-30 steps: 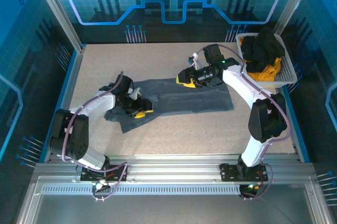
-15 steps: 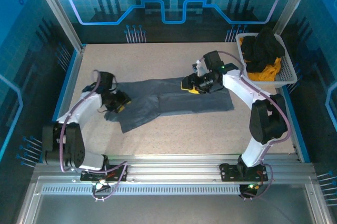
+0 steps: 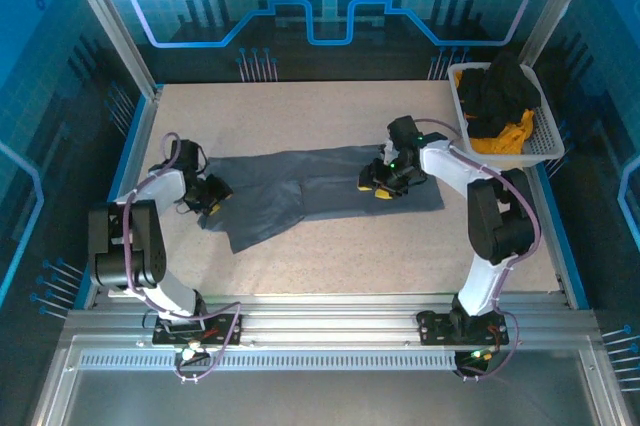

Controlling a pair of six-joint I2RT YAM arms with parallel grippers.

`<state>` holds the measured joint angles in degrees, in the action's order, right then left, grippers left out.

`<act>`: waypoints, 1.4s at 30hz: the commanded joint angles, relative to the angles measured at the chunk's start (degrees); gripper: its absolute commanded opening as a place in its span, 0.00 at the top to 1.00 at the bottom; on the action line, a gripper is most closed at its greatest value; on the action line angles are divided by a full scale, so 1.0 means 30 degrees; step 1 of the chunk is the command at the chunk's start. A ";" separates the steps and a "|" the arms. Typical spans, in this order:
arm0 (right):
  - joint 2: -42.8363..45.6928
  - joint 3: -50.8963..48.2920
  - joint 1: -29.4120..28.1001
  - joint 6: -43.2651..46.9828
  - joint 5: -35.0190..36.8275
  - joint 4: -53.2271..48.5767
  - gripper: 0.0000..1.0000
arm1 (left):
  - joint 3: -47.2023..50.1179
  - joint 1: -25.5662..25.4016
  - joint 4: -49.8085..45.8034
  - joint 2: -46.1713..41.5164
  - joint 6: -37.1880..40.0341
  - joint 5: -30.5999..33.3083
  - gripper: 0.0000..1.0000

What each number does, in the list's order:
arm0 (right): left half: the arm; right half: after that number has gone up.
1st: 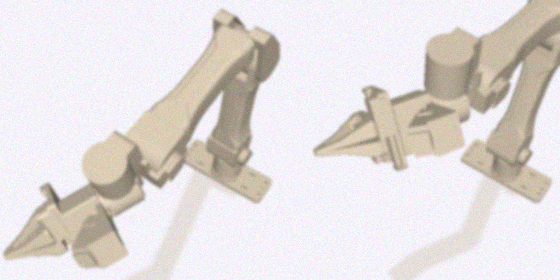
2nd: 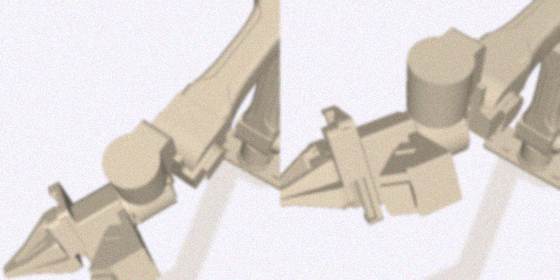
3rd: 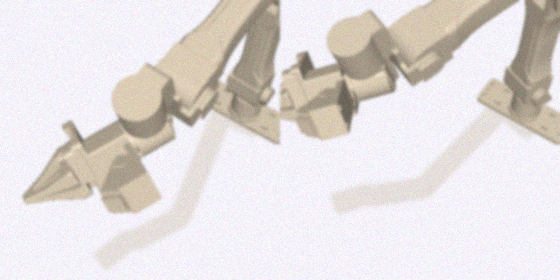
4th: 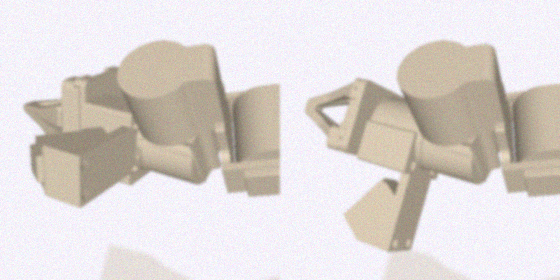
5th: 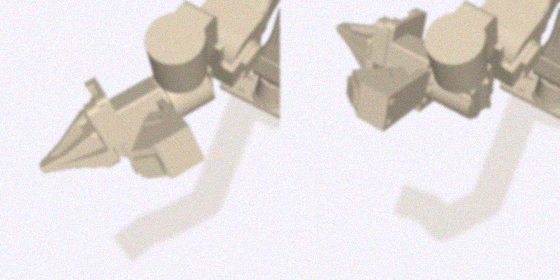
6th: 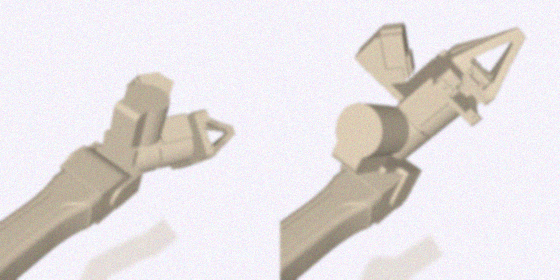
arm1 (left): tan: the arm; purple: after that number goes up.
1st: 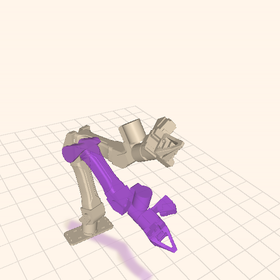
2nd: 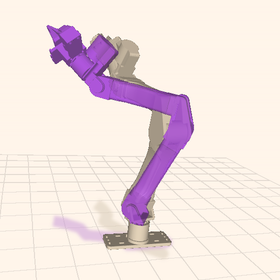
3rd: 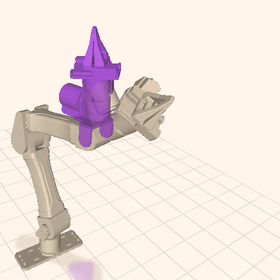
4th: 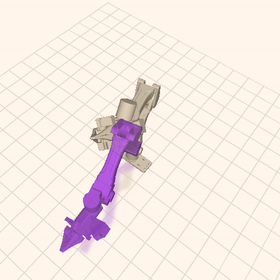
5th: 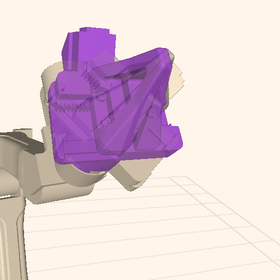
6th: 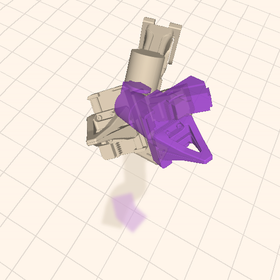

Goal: Fold and stack the t-shirts

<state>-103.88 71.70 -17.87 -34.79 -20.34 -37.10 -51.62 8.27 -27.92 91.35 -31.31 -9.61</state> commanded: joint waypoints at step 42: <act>-0.2335 -0.0122 0.0177 -0.0303 0.2157 -0.2214 0.60 | -0.4260 -0.0093 -0.3683 -0.0229 -0.1879 -0.0050 1.00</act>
<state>-109.56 71.18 -17.82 -36.21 -15.73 -41.10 -60.16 8.03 -33.93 88.86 -34.61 -8.84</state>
